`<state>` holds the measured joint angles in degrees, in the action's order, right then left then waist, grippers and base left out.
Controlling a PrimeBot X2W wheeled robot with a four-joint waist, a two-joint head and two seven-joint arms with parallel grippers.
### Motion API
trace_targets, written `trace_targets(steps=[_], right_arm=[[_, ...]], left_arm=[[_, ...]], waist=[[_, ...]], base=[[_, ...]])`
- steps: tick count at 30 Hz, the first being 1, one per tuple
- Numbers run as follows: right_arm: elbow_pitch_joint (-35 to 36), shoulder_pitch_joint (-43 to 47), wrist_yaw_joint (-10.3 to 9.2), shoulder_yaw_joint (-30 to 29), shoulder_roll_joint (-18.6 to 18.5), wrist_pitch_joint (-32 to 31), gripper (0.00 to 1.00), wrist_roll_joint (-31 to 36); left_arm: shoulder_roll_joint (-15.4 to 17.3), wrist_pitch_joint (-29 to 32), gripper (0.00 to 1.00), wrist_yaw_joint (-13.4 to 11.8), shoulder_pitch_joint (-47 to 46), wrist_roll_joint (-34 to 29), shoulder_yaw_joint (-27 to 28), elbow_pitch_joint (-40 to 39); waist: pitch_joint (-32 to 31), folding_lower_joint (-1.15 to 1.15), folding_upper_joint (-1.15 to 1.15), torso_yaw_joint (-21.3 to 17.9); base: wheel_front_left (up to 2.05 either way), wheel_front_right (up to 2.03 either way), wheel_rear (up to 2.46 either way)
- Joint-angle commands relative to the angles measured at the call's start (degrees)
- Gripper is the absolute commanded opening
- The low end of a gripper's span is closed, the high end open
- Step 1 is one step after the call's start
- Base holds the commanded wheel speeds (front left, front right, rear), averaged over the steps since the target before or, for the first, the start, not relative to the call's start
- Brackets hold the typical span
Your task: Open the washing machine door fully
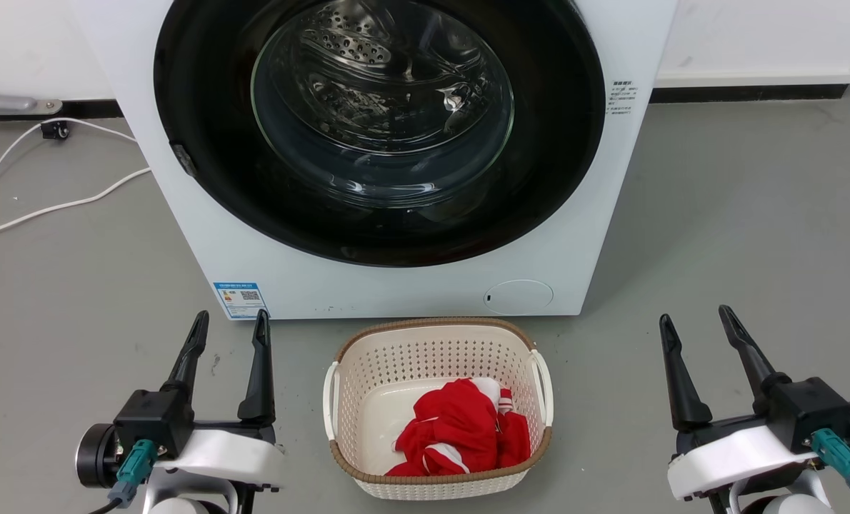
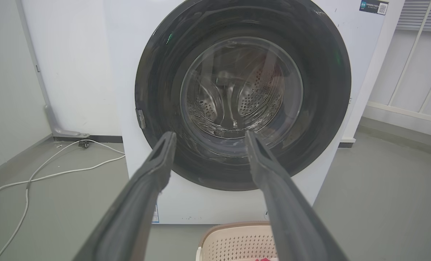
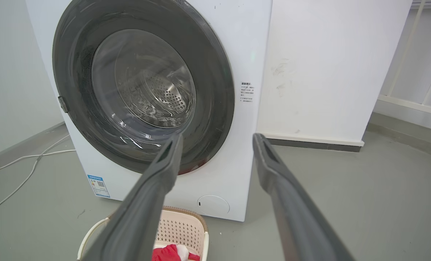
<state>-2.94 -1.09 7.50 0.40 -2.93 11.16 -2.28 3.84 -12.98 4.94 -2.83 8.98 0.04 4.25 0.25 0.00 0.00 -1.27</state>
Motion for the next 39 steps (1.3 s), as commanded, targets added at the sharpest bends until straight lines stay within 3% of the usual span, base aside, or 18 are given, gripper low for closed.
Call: trace_targets(steps=[1,18,31,33,39], right_arm=[[0.51,0.44,-0.02,0.08,0.07,0.55,1.0,1.29],[0.12,1.03,-0.03,0.75,0.09,2.05,1.0,6.85],[-0.53,0.75,-0.03,0.45,0.09,2.27,1.0,5.44],[-0.63,0.76,-0.03,0.75,0.09,1.93,0.0,5.64],[0.07,1.1,-0.03,1.22,0.09,1.65,0.0,4.22]], left_arm=[[0.4,-0.52,1.0,-0.28,-0.03,-1.48,-0.2,-0.19],[0.11,-2.31,1.0,-0.14,0.56,-7.5,-0.24,-0.27],[-0.45,-2.23,1.0,-0.22,0.93,-6.7,0.32,-0.14],[-0.5,-2.23,1.0,-0.21,0.86,-6.73,0.39,-0.09],[-0.6,-2.23,1.0,-0.18,0.65,-6.85,0.81,-0.14]], waist=[[-0.01,0.0,0.0,-0.02],[0.06,0.0,0.0,-0.62],[0.1,0.0,0.0,-0.44],[0.13,0.0,0.0,-0.41],[0.26,0.0,0.0,-0.33]], base=[[0.0,0.0,0.0],[0.0,0.0,0.0],[0.0,0.0,0.0],[0.0,0.0,0.0],[0.0,0.0,0.0]])
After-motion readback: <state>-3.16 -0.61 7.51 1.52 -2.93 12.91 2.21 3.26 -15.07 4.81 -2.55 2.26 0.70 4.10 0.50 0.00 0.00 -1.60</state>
